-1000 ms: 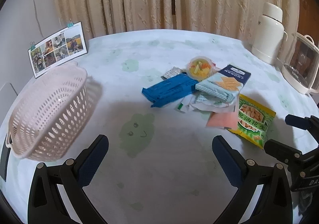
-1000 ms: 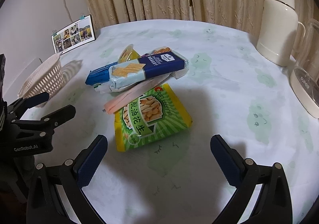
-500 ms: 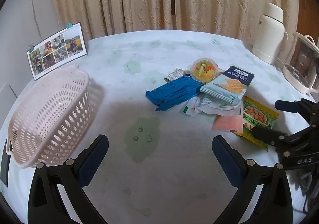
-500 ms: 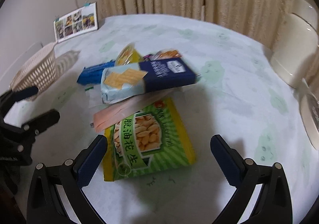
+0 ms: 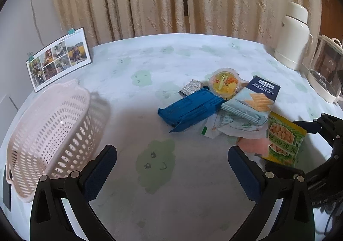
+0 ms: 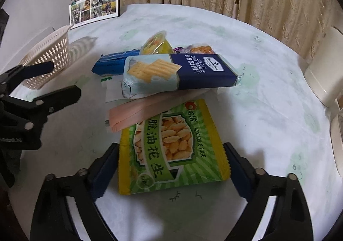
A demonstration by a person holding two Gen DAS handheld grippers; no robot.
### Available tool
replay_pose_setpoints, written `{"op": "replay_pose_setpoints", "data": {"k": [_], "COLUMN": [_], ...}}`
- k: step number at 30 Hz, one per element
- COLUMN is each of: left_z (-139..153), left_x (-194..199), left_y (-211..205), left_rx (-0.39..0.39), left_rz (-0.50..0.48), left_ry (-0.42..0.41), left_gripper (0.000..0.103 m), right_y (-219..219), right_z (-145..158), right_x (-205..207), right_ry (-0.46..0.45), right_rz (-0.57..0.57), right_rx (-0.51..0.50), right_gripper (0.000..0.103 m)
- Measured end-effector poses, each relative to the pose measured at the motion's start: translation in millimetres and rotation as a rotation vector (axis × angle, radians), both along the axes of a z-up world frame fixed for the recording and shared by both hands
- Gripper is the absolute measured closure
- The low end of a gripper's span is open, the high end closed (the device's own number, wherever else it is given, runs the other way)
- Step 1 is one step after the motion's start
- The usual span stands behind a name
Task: Organize snacks
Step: 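Move the right gripper to the green peanut bag and grasp it, then grasp the blue soda cracker box with the left gripper while the right holds the peanut bag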
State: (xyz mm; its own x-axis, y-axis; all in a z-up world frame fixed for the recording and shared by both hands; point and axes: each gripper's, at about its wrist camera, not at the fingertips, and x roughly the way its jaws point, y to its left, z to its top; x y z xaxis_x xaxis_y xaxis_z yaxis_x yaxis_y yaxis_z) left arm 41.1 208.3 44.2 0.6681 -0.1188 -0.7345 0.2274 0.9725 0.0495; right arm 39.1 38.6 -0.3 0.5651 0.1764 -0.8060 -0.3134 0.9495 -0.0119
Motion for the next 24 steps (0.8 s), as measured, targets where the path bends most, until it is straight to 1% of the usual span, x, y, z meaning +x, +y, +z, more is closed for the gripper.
{"op": "replay_pose_setpoints", "data": {"k": [3, 8, 13, 17, 24], "left_z": [1, 4, 7, 8, 11], "left_x": [2, 3, 5, 10, 14], "left_y": [-4, -8, -18, -29, -55], "left_rx": [0.003, 0.005, -0.001, -0.011, 0.006], "left_rz": [-0.010, -0.031, -0.071, -0.103, -0.185], "left_ry": [-0.001, -0.011, -0.010, -0.003, -0.008], "left_gripper": [0.000, 0.000, 0.000, 0.000, 0.000], "right_y": [0, -7, -26, -51, -83], "right_z": [2, 4, 6, 7, 8], "right_x": [-2, -5, -12, -17, -24], "right_ry": [-0.013, -0.015, -0.008, 0.003, 0.004], "right_rz": [0.005, -0.024, -0.117, -0.203, -0.318], "right_rx": [-0.001, 0.012, 0.018, 0.053, 0.082], "right_gripper": [0.020, 0.022, 0.021, 0.021, 0.021]}}
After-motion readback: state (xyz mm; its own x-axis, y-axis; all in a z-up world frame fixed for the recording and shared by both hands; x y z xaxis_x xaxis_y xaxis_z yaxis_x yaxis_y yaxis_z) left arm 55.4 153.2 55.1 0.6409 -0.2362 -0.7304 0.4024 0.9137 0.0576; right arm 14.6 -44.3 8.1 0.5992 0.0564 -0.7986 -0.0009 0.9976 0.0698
